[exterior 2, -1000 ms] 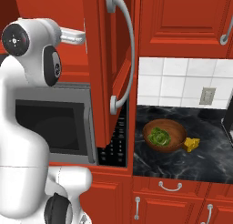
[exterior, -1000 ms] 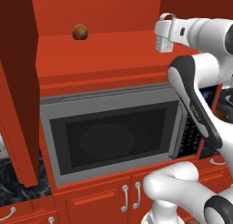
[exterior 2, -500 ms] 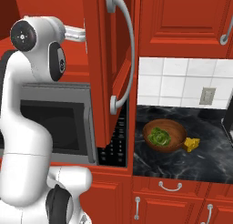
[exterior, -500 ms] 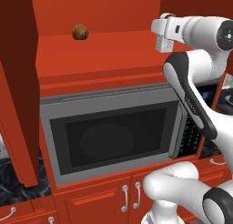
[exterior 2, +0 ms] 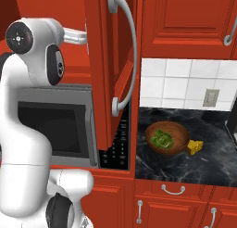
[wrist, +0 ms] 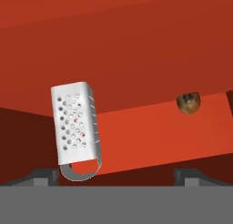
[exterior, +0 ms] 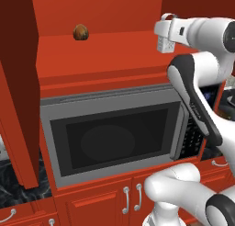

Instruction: Pick the cheese from the fridge and the cheese grater from the cabinet and place them next to the salad bowl.

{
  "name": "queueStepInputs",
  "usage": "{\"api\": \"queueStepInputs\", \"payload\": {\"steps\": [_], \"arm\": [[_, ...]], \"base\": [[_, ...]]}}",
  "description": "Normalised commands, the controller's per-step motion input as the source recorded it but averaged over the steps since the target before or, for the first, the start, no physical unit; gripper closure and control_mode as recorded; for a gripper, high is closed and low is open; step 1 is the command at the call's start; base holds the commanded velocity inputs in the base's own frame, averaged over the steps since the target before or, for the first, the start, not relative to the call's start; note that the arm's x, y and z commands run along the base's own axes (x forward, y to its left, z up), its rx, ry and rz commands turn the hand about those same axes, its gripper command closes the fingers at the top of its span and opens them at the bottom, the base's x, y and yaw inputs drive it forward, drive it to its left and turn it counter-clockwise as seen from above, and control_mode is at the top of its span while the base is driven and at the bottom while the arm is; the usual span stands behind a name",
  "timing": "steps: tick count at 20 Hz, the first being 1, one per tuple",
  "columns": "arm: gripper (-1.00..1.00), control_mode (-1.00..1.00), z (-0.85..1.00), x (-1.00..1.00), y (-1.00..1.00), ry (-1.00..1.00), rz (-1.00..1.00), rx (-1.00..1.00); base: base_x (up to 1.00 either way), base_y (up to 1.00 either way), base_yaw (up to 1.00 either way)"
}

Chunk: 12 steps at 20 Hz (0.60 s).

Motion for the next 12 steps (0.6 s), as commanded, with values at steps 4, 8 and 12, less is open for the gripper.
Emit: {"api": "queueStepInputs", "payload": {"steps": [4,8,12], "arm": [[-1.0,-1.0,-0.07,-0.19,0.0,0.06,0.0,0.0],[-1.0,-1.0,-0.12,-0.09,0.0,0.12,0.0,0.0],[-1.0,-1.0,-0.06,-0.01,0.0,0.07,0.0,0.0]], "base": [[0.0,0.0,0.0],[0.0,0.0,0.0],[0.0,0.0,0.0]]}}
